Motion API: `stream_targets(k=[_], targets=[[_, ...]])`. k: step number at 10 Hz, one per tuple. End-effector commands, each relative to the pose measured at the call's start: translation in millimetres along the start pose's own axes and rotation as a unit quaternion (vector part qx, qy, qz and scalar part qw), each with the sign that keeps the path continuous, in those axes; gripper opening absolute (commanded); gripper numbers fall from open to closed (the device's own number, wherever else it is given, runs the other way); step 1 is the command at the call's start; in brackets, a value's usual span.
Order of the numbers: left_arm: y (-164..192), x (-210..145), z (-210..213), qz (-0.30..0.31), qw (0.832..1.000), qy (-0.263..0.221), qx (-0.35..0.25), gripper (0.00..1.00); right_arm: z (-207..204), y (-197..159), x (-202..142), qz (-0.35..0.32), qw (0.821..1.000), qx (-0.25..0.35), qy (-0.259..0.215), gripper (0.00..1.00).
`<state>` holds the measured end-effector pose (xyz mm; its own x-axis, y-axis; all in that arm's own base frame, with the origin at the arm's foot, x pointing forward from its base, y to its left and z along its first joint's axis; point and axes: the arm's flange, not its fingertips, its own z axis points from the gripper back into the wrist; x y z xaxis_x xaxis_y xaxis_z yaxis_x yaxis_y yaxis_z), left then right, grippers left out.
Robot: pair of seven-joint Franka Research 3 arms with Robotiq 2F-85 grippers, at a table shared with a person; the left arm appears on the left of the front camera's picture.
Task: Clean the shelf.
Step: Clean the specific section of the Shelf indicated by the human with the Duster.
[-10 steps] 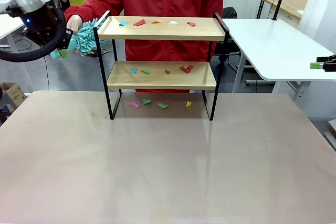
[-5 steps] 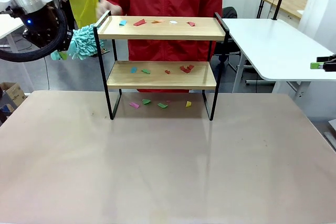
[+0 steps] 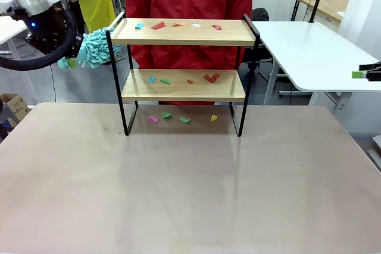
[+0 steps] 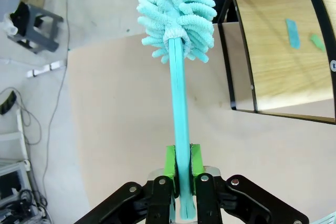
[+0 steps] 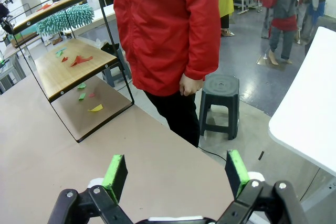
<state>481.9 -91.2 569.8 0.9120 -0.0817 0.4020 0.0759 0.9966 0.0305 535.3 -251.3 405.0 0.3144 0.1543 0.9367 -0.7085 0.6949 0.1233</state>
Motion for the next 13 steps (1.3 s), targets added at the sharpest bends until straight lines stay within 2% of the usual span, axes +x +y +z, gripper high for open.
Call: stream_targets(k=[1, 2, 4, 5, 6, 8, 9, 10, 11, 12, 13], targets=[[13.7, -8.7, 14.3, -0.024, 1.0, 0.008, -0.008, 0.13, 0.1, 1.7, 1.1, 0.001, 1.0, 0.0, 0.001, 1.0], [28.3, 0.6, 31.8, -0.062, 0.998, 0.012, 0.002, 0.13, 0.1, 1.7, 1.1, 0.001, 1.0, 0.0, 0.001, 1.0], [51.6, -11.2, 69.5, -0.118, 0.991, 0.051, 0.039, 0.13, 0.1, 1.7, 1.1, 0.001, 1.0, 0.0, 0.001, 1.0], [58.4, -18.8, 85.7, -0.169, 0.981, 0.078, 0.047, 0.13, 0.1, 1.7, 1.1, 0.001, 1.0, 0.0, 0.001, 1.0], [66.2, -24.2, 97.8, -0.222, 0.967, 0.103, 0.074, 0.13, 0.1, 1.7, 1.1, 0.001, 1.0, 0.0, 0.001, 1.0], [90.7, -48.3, 115.9, -0.32, 0.934, 0.138, 0.083, 0.13, 0.1, 1.7, 1.1, 0.001, 1.0, 0.0, 0.001, 1.0], [99.7, -58.1, 125.0, -0.374, 0.913, 0.158, 0.054, 0.13, 0.1, 1.7, 1.1, 0.001, 1.0, 0.0, 0.001, 1.0], [110.1, -68.7, 130.6, -0.443, 0.875, 0.193, 0.037, 0.13, 0.1, 1.7, 1.1, 0.001, 1.0, 0.0, 0.001, 1.0], [115.4, -78.5, 132.0, -0.474, 0.854, 0.214, 0.001, 0.13, 0.1, 1.7, 1.1, 0.001, 1.0, 0.0, 0.001, 1.0], [118.1, -87.8, 131.1, -0.53, 0.818, 0.221, -0.033, 0.13, 0.1, 1.7, 1.1, 0.001, 1.0, 0.0, 0.001, 1.0], [117.7, -92.3, 128.0, -0.554, 0.798, 0.235, -0.04, 0.13, 0.1, 1.7, 1.1, 0.001, 1.0, 0.0, 0.001, 1.0]])
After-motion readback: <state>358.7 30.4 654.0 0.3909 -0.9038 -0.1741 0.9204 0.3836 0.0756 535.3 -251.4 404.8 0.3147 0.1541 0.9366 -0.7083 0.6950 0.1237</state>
